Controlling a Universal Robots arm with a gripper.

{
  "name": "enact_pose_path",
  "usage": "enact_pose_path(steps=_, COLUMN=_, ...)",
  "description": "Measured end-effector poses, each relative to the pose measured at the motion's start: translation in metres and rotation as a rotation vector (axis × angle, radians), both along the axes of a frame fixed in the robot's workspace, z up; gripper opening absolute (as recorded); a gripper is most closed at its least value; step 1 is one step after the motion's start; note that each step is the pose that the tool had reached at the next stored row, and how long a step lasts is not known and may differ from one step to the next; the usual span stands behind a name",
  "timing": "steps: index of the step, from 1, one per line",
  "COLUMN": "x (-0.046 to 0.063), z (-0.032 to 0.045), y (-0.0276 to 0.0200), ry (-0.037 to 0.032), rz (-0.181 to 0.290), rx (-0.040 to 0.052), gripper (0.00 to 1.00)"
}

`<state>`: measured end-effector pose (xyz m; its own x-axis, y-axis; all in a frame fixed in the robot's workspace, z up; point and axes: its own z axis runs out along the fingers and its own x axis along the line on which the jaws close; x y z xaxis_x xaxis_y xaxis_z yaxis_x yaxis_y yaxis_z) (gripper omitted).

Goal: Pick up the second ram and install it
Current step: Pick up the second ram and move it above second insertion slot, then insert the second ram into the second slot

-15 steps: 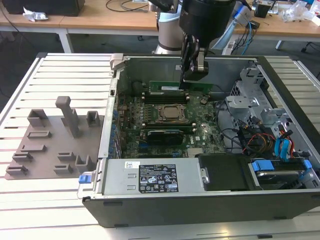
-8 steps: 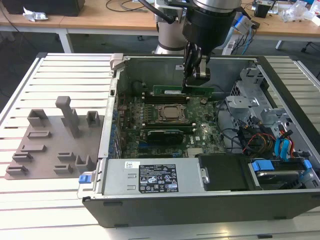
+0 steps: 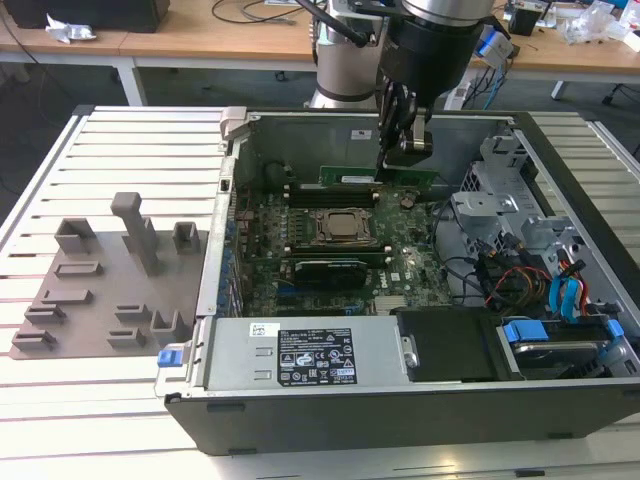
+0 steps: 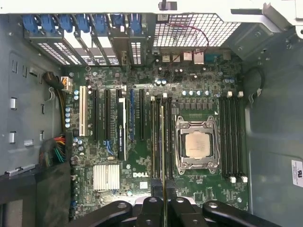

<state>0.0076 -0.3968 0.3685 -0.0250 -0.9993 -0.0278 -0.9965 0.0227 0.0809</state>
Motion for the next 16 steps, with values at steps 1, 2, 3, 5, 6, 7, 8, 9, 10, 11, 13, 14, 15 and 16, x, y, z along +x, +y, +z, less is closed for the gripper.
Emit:
enact_pose_path(steps=1, x=0.0, z=0.0, y=0.0, ry=0.0001, rz=0.0, rx=0.0, gripper=0.13)
enact_pose_path(steps=2, x=0.0001, z=0.0, y=0.0, ry=0.0, rz=0.0, rx=0.0, gripper=0.13)
enact_pose_path(steps=3, x=0.0001, z=0.0, y=0.0, ry=0.0001, rz=0.0, rx=0.0, gripper=0.13)
enact_pose_path(steps=5, x=0.0001, z=0.0, y=0.0, ry=0.0, rz=0.0, rx=0.0, gripper=0.13)
enact_pose_path(steps=6, x=0.0001, z=0.0, y=0.0, ry=0.0001, rz=0.0, rx=0.0, gripper=0.13)
enact_pose_path(steps=7, x=0.0001, z=0.0, y=0.0, ry=0.0, rz=0.0, rx=0.0, gripper=0.13)
enact_pose_path(steps=8, x=0.0002, z=0.0, y=0.0, ry=0.0, rz=0.0, rx=0.0, gripper=0.13)
enact_pose_path(steps=9, x=0.0002, z=0.0, y=0.0, ry=0.0, rz=0.0, rx=0.0, gripper=0.13)
enact_pose_path(steps=10, x=0.0002, z=0.0, y=0.0, ry=0.0, rz=0.0, rx=0.0, gripper=0.13)
enact_pose_path(steps=11, x=0.0002, z=0.0, y=0.0, ry=0.0, rz=0.0, rx=0.0, gripper=0.13)
enact_pose_path(steps=13, x=0.0003, z=-0.0002, y=0.0, ry=0.0, rz=0.0, rx=0.0001, gripper=0.13)
enact_pose_path(steps=14, x=0.0, z=-0.002, y=0.0, ry=0.0, rz=0.0, rx=0.0005, gripper=0.13)
enact_pose_path(steps=15, x=-0.0004, z=-0.0052, y=0.0, ry=0.0, rz=0.0, rx=0.0006, gripper=0.13)
enact_pose_path(steps=16, x=-0.0005, z=-0.009, y=0.0, ry=0.0, rz=0.0, rx=0.0005, gripper=0.13)
